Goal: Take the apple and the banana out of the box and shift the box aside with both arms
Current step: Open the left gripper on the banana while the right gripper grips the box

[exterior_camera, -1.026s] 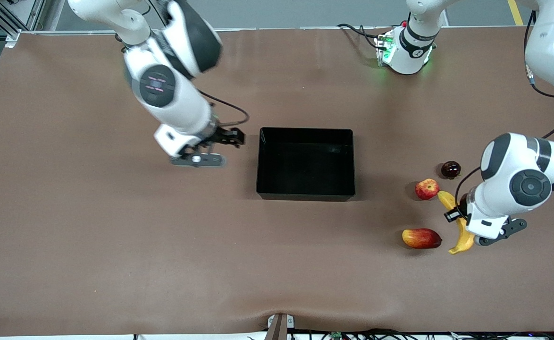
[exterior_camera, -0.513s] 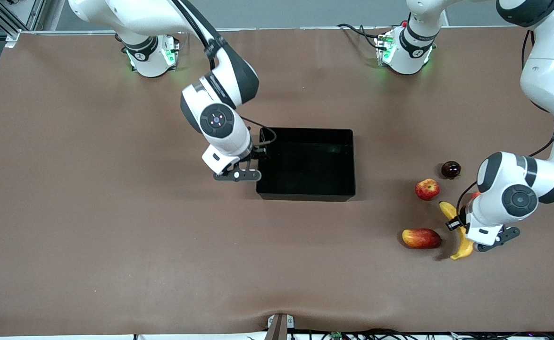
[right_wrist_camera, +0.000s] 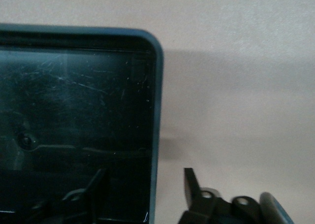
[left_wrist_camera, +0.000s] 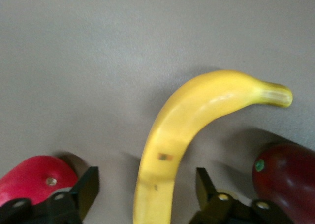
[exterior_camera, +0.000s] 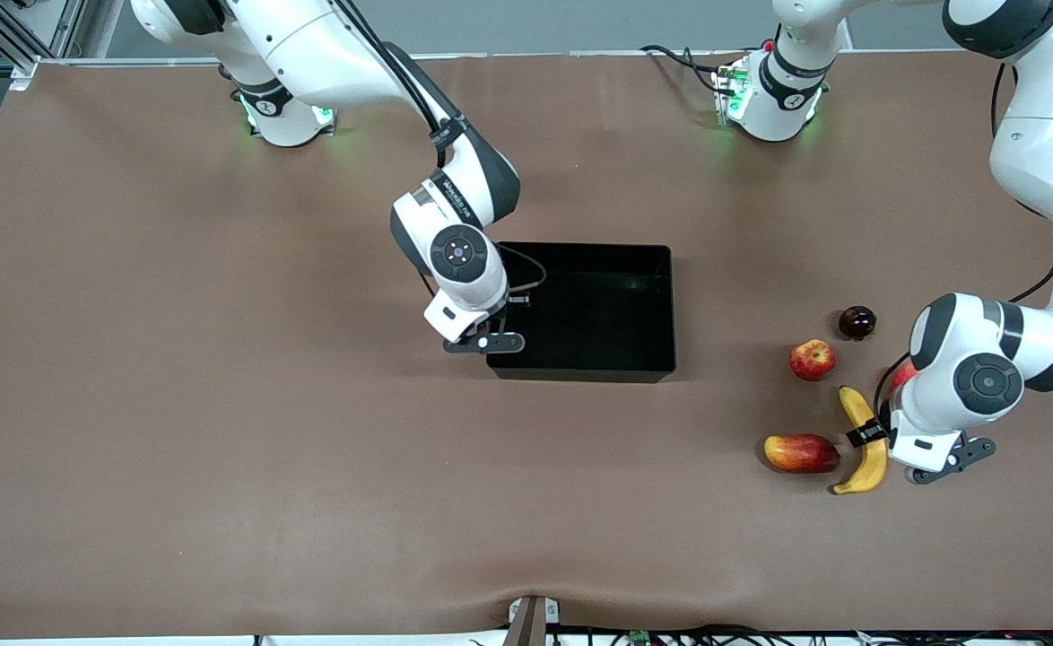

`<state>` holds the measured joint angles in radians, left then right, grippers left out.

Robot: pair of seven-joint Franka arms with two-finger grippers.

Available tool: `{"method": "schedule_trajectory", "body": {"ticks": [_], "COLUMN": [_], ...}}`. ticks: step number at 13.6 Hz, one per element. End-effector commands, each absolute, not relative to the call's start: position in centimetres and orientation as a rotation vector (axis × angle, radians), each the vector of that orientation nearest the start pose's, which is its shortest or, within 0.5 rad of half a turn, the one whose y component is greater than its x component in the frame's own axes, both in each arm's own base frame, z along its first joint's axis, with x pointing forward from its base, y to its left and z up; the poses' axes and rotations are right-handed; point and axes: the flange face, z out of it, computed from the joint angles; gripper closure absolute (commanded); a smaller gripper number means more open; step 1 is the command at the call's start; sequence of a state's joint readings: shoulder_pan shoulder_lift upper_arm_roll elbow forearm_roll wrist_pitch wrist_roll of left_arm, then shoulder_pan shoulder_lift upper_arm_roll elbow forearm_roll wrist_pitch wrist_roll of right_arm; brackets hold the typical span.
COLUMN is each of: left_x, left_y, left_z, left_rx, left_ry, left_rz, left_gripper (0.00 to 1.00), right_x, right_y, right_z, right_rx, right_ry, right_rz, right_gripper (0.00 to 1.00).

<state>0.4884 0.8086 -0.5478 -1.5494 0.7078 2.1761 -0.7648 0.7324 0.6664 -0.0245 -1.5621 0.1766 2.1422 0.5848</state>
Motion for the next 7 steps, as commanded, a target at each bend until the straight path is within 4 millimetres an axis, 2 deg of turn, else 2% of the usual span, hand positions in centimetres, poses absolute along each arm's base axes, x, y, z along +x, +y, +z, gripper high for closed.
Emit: {"method": "schedule_trajectory", "body": {"ticks": [1, 2, 4, 6, 7], "left_x": [70.0, 69.9, 69.4, 68.2, 67.6], "left_y": [3.1, 1.6, -1.1, -3.2, -3.5], "left_z": [26.6, 29.1, 35.6, 40.7, 43.1], "left_rx": [-2.878, -2.873, -2.846, -2.832, -2.849], "left_ry": [-0.565, -0.541, -0.496, -0.461, -0.483], "left_rz": [-0.128, -0.132, -0.201, -0.204, -0.190], "left_gripper": [0.00, 0.00, 0.00, 0.00, 0.00], "right_x": [52.3, 52.7, 53.0, 54.1, 54.5], "right_y": [45.8, 45.4, 44.6, 43.0, 42.0], "right_z": [25.8, 25.8, 26.8, 30.2, 31.2], "right_rx": [-3.086, -3.086, -3.100, -3.089, -3.089], "right_ry": [-0.037, -0.037, -0.030, 0.006, 0.026], "right_rz": [0.219, 0.223, 0.267, 0.256, 0.272], "right_gripper": [1.00, 1.00, 1.00, 1.00, 1.00]}}
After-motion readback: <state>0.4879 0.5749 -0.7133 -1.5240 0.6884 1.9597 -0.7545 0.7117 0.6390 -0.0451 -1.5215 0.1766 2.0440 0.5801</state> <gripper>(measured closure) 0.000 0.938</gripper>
